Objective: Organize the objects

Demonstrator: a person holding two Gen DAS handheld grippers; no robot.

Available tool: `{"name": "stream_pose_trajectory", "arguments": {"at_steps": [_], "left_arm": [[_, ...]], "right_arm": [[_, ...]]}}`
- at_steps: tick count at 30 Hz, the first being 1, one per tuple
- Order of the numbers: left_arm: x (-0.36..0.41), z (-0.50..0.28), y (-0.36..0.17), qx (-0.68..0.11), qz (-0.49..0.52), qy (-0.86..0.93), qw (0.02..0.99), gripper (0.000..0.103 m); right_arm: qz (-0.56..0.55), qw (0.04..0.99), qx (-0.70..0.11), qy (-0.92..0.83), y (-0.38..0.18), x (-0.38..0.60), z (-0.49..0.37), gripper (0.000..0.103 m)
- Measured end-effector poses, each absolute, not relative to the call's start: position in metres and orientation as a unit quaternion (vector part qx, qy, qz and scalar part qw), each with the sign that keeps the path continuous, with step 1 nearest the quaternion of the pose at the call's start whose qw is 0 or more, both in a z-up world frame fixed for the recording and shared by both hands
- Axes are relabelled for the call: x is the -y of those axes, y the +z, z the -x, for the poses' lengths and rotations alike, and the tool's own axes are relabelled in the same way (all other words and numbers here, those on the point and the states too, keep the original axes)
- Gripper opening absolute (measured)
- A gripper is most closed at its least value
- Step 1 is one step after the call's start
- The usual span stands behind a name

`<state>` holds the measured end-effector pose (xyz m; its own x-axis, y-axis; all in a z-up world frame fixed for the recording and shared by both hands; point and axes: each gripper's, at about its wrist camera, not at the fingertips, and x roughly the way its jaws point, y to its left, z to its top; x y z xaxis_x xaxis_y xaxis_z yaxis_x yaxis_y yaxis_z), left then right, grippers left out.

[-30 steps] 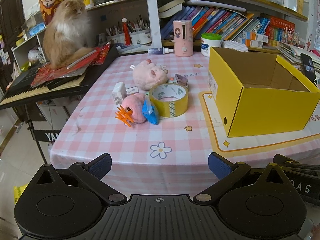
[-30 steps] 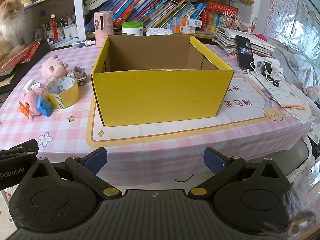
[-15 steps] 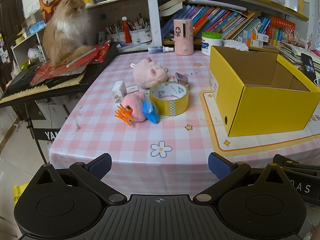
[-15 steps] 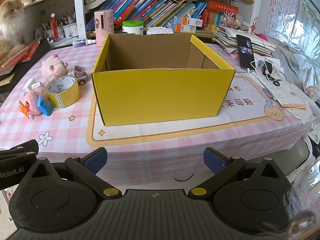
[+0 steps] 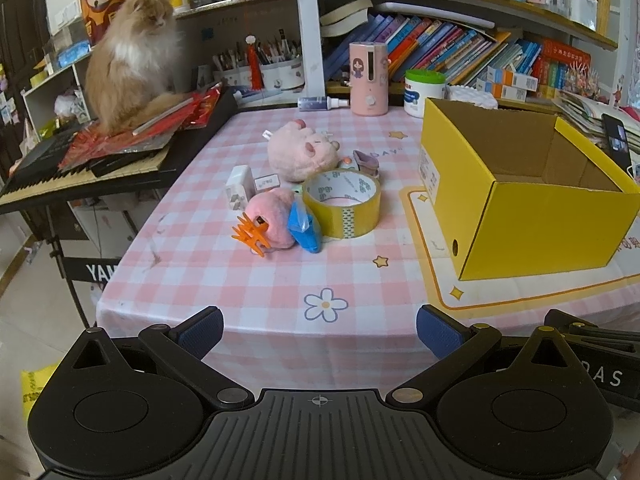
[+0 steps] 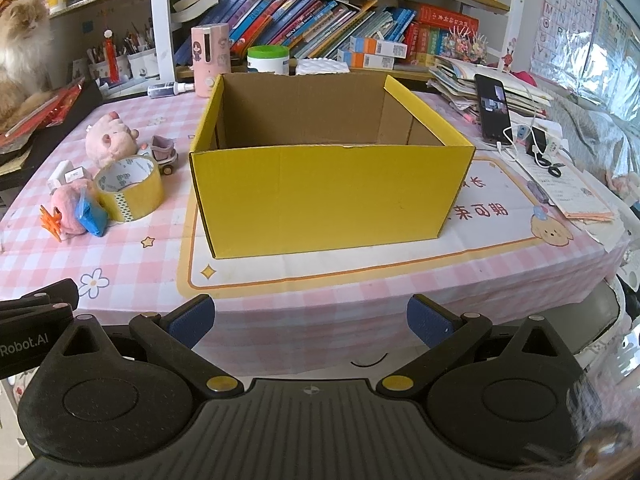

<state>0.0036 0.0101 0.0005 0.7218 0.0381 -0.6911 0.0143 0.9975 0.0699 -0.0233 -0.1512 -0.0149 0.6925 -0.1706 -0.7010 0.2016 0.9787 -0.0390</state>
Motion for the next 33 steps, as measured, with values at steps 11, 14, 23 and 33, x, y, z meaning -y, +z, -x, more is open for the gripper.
{"name": "stream_pose_trajectory", "arguments": {"at_steps": [11,14,23,33], "left_arm": [[-0.031,-0.001,0.002,-0.369,-0.017,0.014,0.929,0.103],[-0.042,0.001,0.002,-0.369,-0.009,0.023,0.929,0.103],[-0.067,0.006,0.003,-0.358,-0.004,0.051,0.932,0.103],[-0.086,-0.003,-0.004,-0.356,0.023,0.065,0.932,0.103]], "right_arm": [[-0.028,0.928,-0.363,-0.075,-0.006,0.139,0.026,0.101],[-0.028,0.931,-0.360,-0.059,-0.004,0.132,0.024,0.100],[-0.020,0.936,-0.351,0.002,0.000,0.102,0.018,0.077],[-0.009,0.947,-0.315,0.067,0.009,0.080,0.008,0.060]]}}
